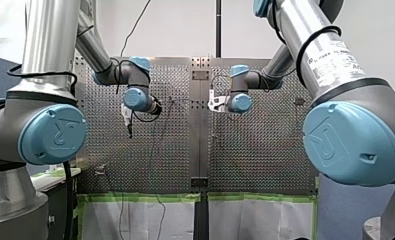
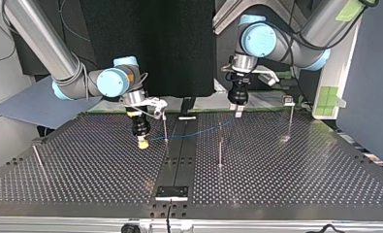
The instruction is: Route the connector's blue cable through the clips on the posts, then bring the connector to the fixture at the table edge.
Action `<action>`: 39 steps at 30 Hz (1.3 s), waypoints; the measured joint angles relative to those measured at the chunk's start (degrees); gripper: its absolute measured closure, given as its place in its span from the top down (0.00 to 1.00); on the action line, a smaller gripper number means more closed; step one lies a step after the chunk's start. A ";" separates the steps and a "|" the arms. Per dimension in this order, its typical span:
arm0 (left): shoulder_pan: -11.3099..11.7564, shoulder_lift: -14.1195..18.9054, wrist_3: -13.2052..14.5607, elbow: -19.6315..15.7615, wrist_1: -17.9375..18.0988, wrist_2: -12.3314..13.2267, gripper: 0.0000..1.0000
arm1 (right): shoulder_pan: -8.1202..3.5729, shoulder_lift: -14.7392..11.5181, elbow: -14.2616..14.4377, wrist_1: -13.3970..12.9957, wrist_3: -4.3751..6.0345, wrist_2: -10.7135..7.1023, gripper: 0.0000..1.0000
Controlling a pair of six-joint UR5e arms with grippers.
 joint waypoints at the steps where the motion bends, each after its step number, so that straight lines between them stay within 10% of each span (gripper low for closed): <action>1: -0.04 0.42 -0.06 0.02 0.19 0.34 1.00 | 0.01 0.01 0.00 0.00 0.00 -0.01 0.00; 16: -0.26 3.16 0.07 1.28 2.47 1.91 1.00 | 0.07 -0.01 0.00 0.27 0.00 0.02 0.00; 39: -0.52 3.09 2.48 1.71 -1.36 -2.54 1.00 | 0.14 0.01 -0.44 0.74 0.18 -0.03 0.00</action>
